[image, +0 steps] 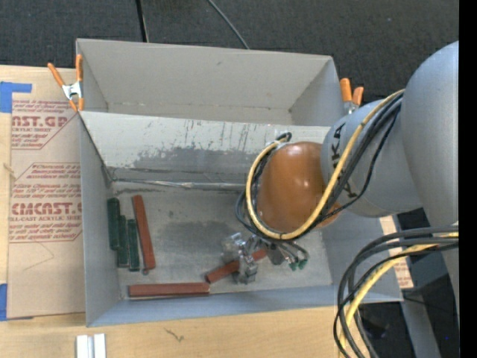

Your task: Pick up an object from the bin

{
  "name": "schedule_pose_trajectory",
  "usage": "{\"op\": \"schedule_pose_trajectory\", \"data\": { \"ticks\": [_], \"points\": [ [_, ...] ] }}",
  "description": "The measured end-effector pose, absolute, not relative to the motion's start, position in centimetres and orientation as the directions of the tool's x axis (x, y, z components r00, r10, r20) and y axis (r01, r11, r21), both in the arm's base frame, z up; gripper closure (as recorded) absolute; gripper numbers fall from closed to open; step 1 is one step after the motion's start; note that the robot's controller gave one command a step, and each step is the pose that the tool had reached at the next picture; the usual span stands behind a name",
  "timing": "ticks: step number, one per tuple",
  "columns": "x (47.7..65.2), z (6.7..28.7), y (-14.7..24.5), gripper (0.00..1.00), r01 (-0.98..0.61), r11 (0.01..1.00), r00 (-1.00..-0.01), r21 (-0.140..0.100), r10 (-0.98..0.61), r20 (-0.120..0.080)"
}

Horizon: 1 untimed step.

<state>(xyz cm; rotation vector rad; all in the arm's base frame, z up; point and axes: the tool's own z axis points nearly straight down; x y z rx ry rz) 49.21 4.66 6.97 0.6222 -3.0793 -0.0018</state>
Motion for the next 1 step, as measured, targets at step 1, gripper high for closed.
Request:
{"op": "schedule_pose_trajectory", "data": {
  "ticks": [1],
  "points": [
    [49.21,6.97,4.67,1.0,-0.388,0.922,-0.922,0.001,-0.388,0.0]
  ]
}}
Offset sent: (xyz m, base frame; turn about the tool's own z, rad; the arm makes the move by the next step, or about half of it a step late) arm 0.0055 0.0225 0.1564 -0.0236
